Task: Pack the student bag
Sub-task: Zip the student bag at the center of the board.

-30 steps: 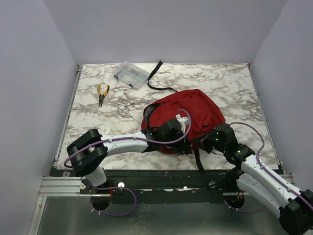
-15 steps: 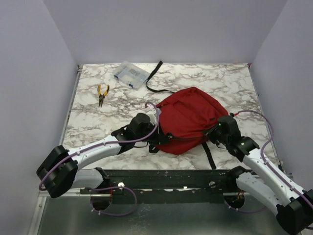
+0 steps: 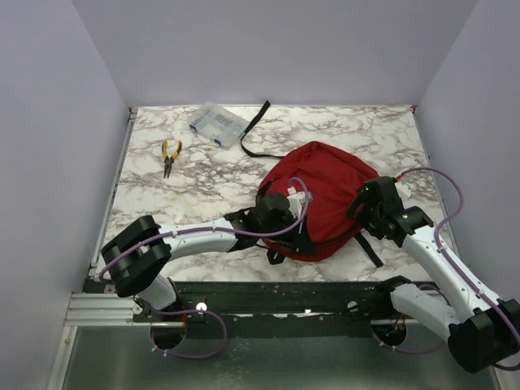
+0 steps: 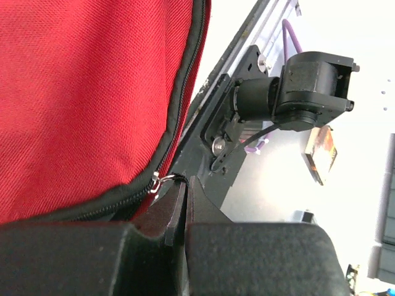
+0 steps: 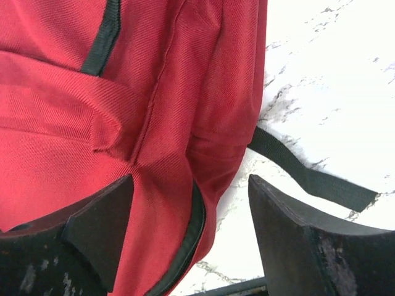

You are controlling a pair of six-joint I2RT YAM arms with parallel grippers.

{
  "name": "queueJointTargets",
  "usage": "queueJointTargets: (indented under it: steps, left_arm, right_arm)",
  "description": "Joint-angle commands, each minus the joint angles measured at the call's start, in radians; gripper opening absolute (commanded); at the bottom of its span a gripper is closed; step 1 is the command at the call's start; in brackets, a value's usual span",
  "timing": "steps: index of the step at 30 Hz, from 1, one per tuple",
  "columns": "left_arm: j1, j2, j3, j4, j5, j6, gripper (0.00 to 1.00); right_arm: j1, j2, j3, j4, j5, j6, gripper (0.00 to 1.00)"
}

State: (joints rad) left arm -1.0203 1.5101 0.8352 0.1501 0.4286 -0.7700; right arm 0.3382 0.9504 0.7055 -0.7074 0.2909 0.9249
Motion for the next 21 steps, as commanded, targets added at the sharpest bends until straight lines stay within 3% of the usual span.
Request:
queueJointTargets:
  steps: [1, 6, 11, 14, 21]
  left_arm:
    - [-0.007, 0.057, 0.054, 0.101, 0.11, -0.052, 0.0]
    - [-0.006, 0.105, 0.101, 0.108, 0.16, -0.056, 0.0]
    - [-0.012, 0.141, 0.121, 0.14, 0.169, -0.091, 0.0]
    - [-0.021, 0.148, 0.128, 0.151, 0.183, -0.098, 0.0]
    - [-0.019, 0.135, 0.088, 0.151, 0.18, -0.085, 0.0]
  right_arm:
    - [-0.004, -0.032, 0.082, -0.177, -0.036, 0.012, 0.81]
    - [-0.004, -0.109, 0.038, -0.244, -0.156, 0.084, 0.83]
    - [-0.004, -0.196, -0.093, -0.101, -0.426, 0.168, 0.8]
    - [-0.004, -0.244, -0.16, 0.002, -0.471, 0.254, 0.76]
    - [-0.004, -0.295, -0.234, 0.068, -0.257, 0.397, 0.35]
